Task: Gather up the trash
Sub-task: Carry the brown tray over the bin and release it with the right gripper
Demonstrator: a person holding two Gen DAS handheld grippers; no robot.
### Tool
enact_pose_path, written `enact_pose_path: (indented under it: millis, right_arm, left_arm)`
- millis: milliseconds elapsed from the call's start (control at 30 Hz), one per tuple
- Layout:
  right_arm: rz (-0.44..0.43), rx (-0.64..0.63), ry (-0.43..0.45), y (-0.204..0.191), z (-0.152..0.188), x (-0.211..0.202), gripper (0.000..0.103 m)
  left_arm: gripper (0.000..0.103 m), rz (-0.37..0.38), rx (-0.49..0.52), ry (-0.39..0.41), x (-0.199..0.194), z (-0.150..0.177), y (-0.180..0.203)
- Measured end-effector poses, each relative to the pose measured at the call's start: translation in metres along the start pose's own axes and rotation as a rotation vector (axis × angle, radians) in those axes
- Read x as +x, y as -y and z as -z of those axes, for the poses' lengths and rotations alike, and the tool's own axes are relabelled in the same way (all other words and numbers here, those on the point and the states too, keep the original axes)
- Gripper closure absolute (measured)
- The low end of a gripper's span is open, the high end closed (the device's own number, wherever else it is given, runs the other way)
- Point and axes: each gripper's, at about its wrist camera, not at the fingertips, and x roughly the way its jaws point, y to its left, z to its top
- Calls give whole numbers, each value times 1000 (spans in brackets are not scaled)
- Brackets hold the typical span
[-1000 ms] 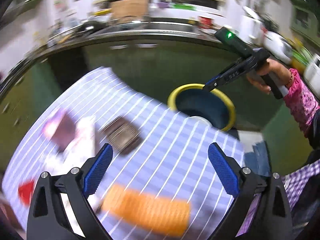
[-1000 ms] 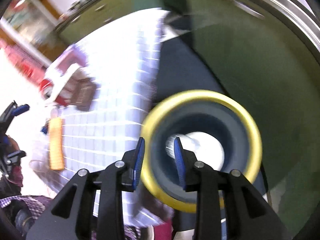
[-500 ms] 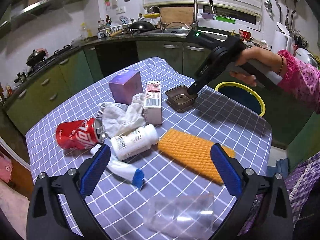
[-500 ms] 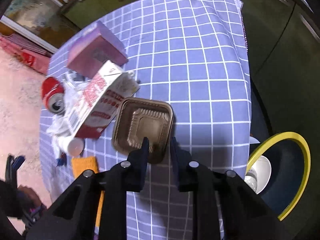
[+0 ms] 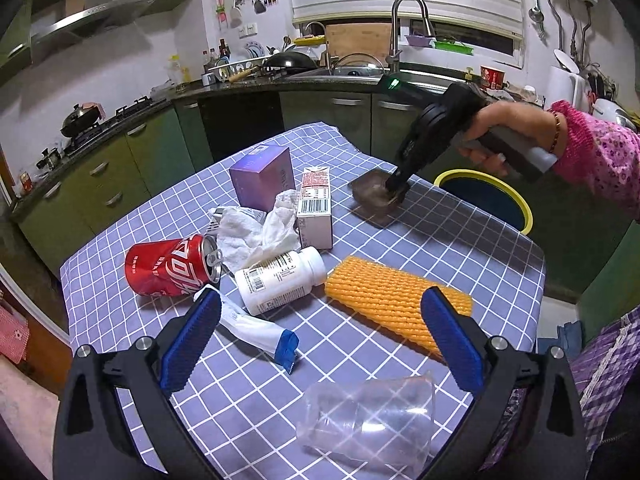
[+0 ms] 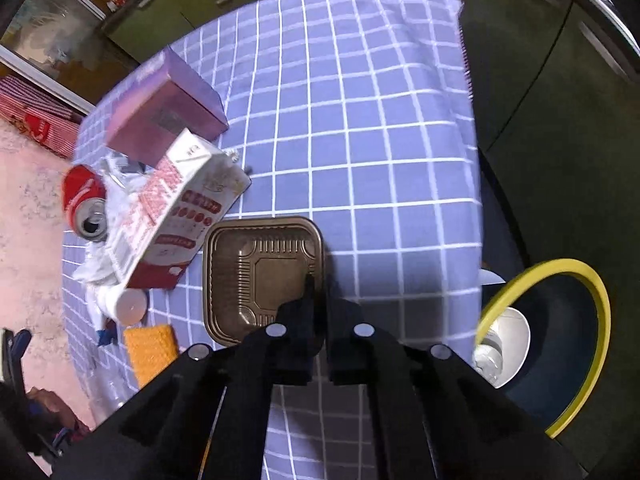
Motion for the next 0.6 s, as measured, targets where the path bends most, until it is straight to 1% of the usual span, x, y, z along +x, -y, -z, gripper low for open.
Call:
enact_pose_path:
  millis: [67, 200, 300, 333, 433, 600]
  right_arm:
    - [-18, 17, 30, 12, 5, -17, 99]
    - [-30, 86, 117, 54, 26, -61, 99]
    - [0, 156, 156, 95, 48, -82, 99]
    - [26, 179, 164, 110, 58, -86, 99]
    - [75, 242, 152, 157, 87, -87, 99]
    - [140, 311, 107, 207, 125, -67, 99]
  left_arm:
    - [5, 0, 5, -3, 1, -1, 2]
    - [5, 5, 18, -6, 4, -5, 10]
    - [5, 14, 16, -7, 5, -9, 14]
    - [5, 16, 10, -10, 7, -11, 15]
    - [5, 13, -8, -16, 9, -14, 16]
    - [5, -7, -44, -38, 14, -15, 15]
